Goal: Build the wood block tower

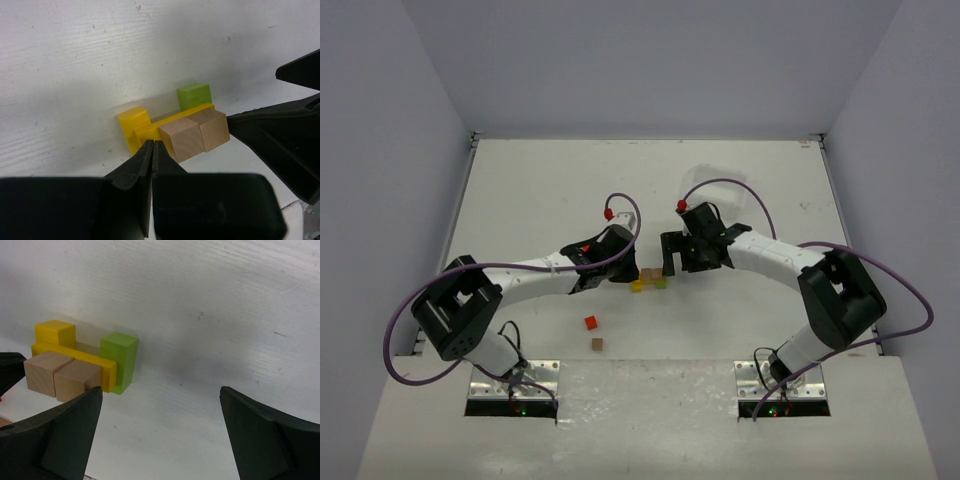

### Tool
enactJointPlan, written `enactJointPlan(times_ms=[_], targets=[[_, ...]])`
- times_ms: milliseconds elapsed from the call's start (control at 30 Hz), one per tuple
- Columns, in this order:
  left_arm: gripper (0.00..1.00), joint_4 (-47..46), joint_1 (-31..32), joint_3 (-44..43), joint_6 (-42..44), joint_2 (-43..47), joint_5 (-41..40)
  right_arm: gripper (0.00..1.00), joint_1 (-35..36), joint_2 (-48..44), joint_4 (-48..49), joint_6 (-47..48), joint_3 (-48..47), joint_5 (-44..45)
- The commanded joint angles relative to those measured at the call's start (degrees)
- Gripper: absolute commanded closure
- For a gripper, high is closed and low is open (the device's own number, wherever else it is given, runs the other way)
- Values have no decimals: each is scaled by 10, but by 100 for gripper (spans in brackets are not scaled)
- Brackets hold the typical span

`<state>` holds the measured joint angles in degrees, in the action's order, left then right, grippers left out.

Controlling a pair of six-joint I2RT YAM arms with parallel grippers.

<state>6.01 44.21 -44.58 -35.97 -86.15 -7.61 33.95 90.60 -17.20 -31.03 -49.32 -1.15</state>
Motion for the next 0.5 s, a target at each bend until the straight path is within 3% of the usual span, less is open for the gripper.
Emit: enactJointPlan(times_ms=[0,467], targets=[[100,-24,3,-18,10,-3,7,1,4,-1,-6,-12,-15,32],[100,-31,3,-23,16,-8,2,1,4,0,17,-10,-11,-1]])
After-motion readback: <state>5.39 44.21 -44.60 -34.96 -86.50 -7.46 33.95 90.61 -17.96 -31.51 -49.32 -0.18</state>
